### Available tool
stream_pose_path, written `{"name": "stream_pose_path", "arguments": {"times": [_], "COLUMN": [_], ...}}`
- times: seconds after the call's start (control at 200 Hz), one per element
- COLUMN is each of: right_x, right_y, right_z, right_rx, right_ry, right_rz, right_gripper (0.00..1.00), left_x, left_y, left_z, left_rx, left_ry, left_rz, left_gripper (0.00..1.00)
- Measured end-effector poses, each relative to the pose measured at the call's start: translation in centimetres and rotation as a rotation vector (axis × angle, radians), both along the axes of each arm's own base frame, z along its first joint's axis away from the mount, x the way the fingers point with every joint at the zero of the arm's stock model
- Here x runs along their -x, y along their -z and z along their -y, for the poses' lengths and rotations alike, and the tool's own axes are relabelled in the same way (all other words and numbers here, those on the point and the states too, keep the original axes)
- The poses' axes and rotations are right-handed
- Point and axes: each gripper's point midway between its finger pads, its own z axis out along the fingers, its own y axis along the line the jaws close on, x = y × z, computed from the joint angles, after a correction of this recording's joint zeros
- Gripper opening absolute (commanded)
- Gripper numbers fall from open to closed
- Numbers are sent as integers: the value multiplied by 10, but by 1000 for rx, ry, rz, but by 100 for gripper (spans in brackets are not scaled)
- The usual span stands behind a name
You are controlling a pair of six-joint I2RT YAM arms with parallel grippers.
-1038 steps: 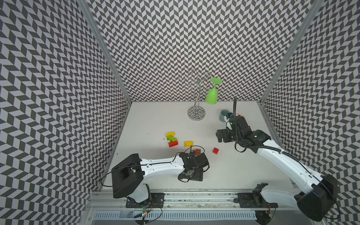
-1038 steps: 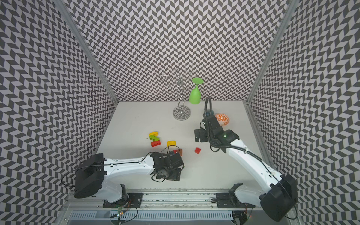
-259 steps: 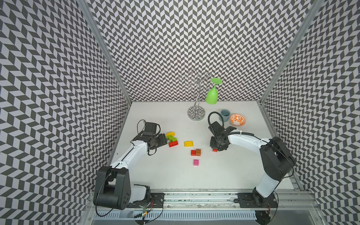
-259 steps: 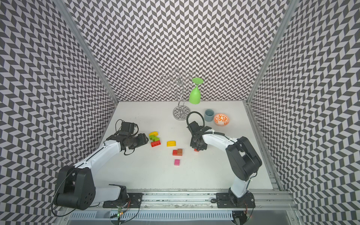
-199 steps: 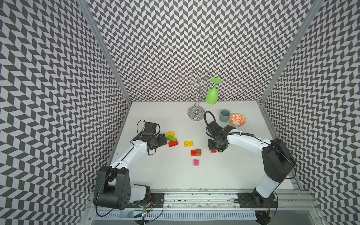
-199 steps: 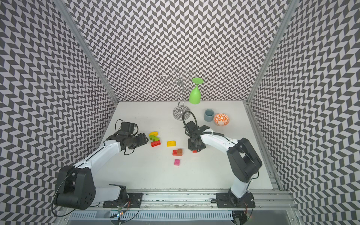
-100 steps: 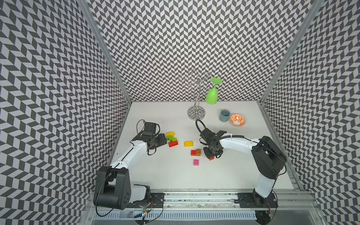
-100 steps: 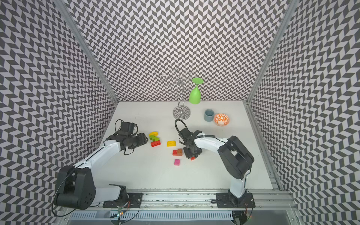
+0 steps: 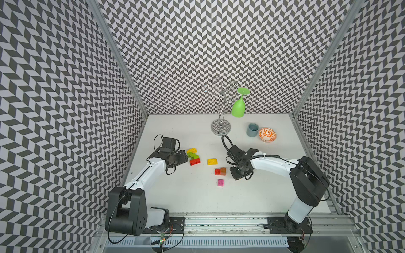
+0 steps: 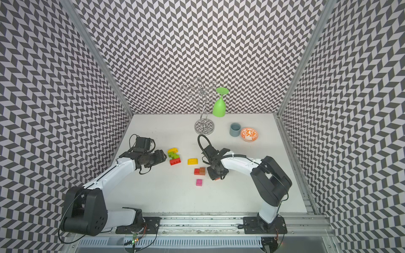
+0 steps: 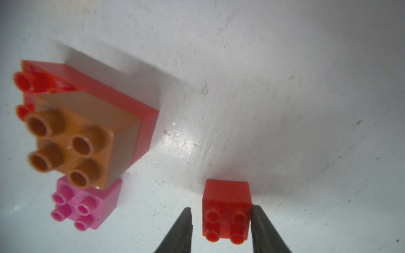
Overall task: Assemble the letter s with lego
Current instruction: Pick up the lego brick from the center of the board.
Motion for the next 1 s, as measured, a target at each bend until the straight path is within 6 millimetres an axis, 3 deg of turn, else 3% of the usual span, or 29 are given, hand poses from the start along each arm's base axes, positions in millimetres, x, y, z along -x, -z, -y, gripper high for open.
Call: {"name": "stream_pose_path", "arguments": {"times": [0.361, 0.606, 0.731, 0.881, 1.002], "right_x": [2, 3, 3, 7, 30], "right_y": [2, -3, -38, -102, -121], "right_z": [2, 3, -5, -41, -69], "right_rx": [7, 33, 28, -75, -109], "right_ry": [-2, -37, -112, -299, -512], "right_rz": [-5, 24, 113, 275, 328], "right_gripper": [25, 21, 19, 18, 10], "left_x": [0, 0, 0, -1, -1], "left_y": [0, 0, 0, 0, 0], "left_z": [0, -1, -2, -3, -4], "left_rx": [-2, -2, -3, -3, -3], "left_ry": [2, 0, -1, -2, -7], "left_rz": [1, 1, 1, 2, 3], "left_gripper": [66, 66, 66, 66, 66]}}
